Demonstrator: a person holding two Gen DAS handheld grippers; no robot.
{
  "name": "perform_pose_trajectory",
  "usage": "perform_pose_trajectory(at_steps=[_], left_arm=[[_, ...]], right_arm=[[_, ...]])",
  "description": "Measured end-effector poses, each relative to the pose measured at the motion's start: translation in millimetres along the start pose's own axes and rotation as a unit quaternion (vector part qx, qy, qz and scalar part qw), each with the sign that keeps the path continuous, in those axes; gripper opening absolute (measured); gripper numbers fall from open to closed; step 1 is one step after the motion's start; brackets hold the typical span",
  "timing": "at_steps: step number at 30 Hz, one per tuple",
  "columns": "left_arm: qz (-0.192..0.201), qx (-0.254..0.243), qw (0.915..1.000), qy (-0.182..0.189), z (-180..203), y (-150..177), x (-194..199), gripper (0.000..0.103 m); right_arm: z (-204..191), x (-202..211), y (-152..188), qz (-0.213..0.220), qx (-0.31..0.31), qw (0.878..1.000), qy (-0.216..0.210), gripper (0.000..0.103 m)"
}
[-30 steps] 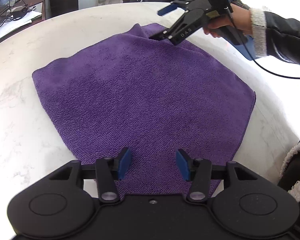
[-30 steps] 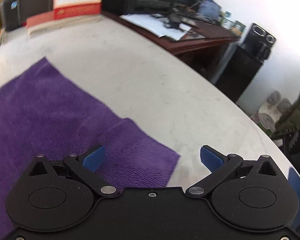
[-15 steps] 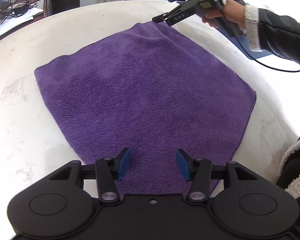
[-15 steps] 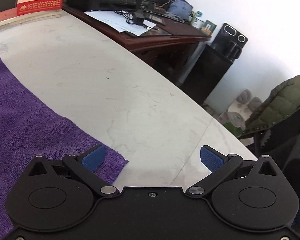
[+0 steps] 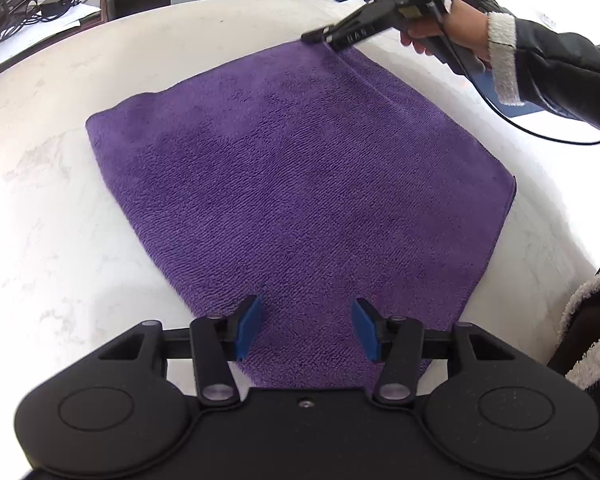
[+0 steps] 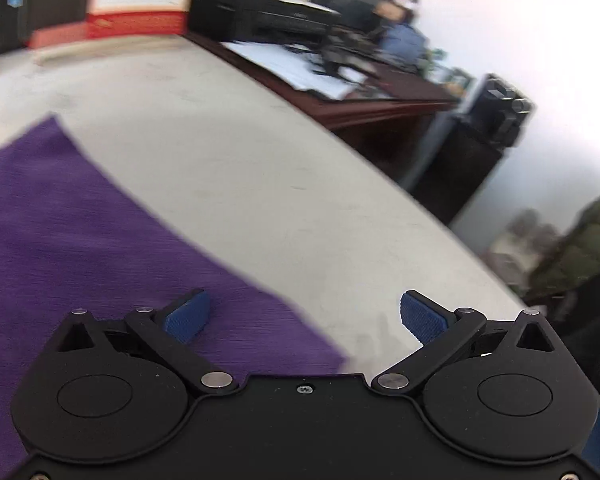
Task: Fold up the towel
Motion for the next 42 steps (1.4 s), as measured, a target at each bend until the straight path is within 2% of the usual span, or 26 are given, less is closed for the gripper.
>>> perform_pose_trajectory(at_steps=[4,5,7,11,13,15,17,21,23,32,34,37,39,42], left_arm=[[0.013,0.006,0.9999,-0.009,-2.0,-6.6,3.8,0.048],[0.021,0.009,0.9997,-0.011,-2.9,-9.4,5.3,0.048],[0.038,0.019,0.9990,-0.017,-3.2,-16.3,6.4,0.048],[0.065,0.041,0.9967,-0.028,3.4,-31.4,1.3,0.048],[0.071,0.042,0.9961,-0.032,14.3,-38.9,-6.7,0.048],[0.074,0.032,0.9962,-0.033,27.3,-43.3,-13.8,0.048],[0.077,0.024,0.9963,-0.030,38.0,-43.4,-17.1,0.048],[0.069,0.014,0.9969,-0.035,49.3,-32.2,-22.7,0.048],[0.069,0.012,0.9966,-0.042,52.2,-23.9,-21.8,0.048],[0.063,0.043,0.9935,-0.084,56.7,6.4,-3.2,0.049],[0.069,0.056,0.9918,-0.091,60.9,4.2,3.4,0.056],[0.098,0.088,0.9861,-0.102,69.5,-5.5,20.5,0.067],[0.119,0.125,0.9792,-0.107,75.0,-10.8,34.0,0.075],[0.144,0.179,0.9658,-0.120,84.5,-15.6,55.4,0.083]], right_arm=[[20.8,8.3,3.4,-0.002,-0.028,0.999,0.037,0.103],[19.4,16.3,3.3,0.005,-0.034,0.999,0.033,0.103],[13.9,37.4,3.2,0.027,-0.055,0.998,0.018,0.103],[-6.2,83.3,12.7,0.059,-0.122,0.989,-0.064,0.103],[-30.2,98.6,18.6,0.057,-0.122,0.986,-0.098,0.103],[-69.8,106.7,27.9,0.030,-0.066,0.992,-0.107,0.103],[-99.0,106.5,40.1,-0.002,-0.022,0.995,-0.096,0.103],[-121.8,110.6,63.4,-0.044,-0.004,0.997,-0.069,0.103],[-127.1,118.0,74.4,-0.046,0.007,0.997,-0.053,0.103],[-128.2,173.6,125.1,-0.095,-0.057,0.994,-0.002,0.103],[-127.3,186.4,126.9,-0.095,-0.089,0.992,-0.008,0.103],[-111.6,211.9,116.3,-0.027,-0.208,0.975,-0.070,0.103],[-95.6,228.1,109.2,0.048,-0.287,0.948,-0.126,0.103],[-77.3,239.9,104.3,0.105,-0.350,0.913,-0.183,0.103]])
Point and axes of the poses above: each gripper's, at about its wrist camera, not at the fingertips, and x roughly against the way its jaws point, z to its right, y to its underside, the point moved 3 cm from there along -x, roughly the way its jaws point, and after that the axes turned 10 degrees about -y, right-handed, at the moved point
